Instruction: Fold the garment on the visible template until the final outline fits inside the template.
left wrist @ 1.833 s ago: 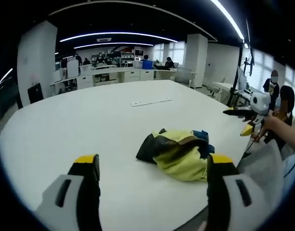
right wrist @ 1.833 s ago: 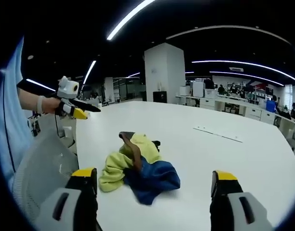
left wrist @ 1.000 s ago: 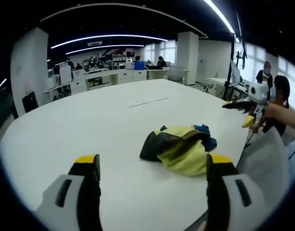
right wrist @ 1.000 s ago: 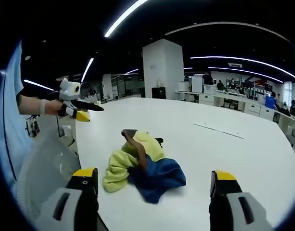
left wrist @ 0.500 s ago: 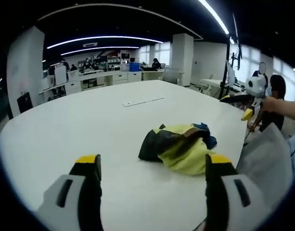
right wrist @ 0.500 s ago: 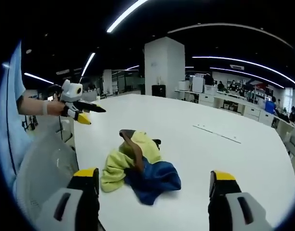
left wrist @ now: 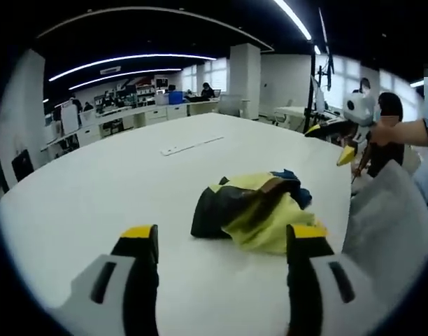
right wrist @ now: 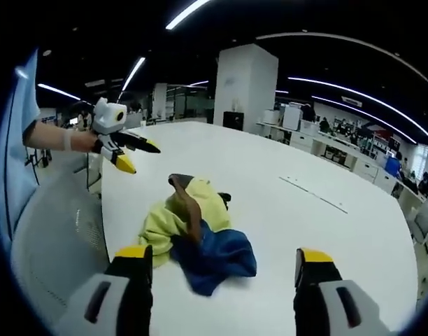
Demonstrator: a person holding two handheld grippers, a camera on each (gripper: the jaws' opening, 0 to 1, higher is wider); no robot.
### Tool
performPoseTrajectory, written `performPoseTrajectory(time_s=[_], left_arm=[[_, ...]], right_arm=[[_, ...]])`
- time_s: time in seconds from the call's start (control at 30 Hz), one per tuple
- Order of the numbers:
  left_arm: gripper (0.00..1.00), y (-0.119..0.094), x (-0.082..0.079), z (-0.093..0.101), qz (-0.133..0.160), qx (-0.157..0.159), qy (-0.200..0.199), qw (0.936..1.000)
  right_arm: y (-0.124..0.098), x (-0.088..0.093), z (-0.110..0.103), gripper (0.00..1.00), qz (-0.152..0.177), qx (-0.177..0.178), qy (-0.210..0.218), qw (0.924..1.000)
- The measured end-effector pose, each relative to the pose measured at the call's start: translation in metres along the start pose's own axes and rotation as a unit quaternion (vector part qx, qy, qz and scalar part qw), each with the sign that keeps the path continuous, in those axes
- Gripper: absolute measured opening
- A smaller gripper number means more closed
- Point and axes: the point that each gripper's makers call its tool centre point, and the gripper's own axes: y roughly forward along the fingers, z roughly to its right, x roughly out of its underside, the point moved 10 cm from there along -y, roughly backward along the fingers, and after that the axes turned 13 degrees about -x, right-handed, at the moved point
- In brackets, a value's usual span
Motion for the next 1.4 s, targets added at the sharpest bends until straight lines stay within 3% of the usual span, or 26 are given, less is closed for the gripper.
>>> performPoseTrajectory(time_s=[0.3,0.73,0.83,1.0,1.1,1.4], left_arm=[[0.49,0.016,0.005,0.002,-0.003,0.033,0.011,0.9994],[0.32,0.038,0.007,-0.001,-0.016,0.045,0.027,0.9985],[0.29,0.042,0.009,-0.001,-0.019,0.040,0.033,0.9985],[0.23,0.047,0.011,0.001,-0.026,0.037,0.034,0.9984],[0.22,0.049,0.011,0.001,-0.026,0.036,0.035,0.9984],[0.17,0.063,0.008,0.004,-0.024,0.039,0.065,0.9968]], right_arm=[[0.010,-0.005,0.009,0.71,-0.014,-0.006,-0.024,0.9996],[0.034,0.000,0.011,0.54,-0.059,-0.032,-0.071,0.9952],[0.043,0.001,0.009,0.49,-0.070,-0.041,-0.097,0.9920],[0.055,0.000,-0.002,0.29,-0.090,-0.073,-0.152,0.9816],[0.063,0.000,-0.006,0.25,-0.105,-0.088,-0.190,0.9722],[0.077,0.008,-0.008,0.19,-0.136,-0.099,-0.219,0.9611]])
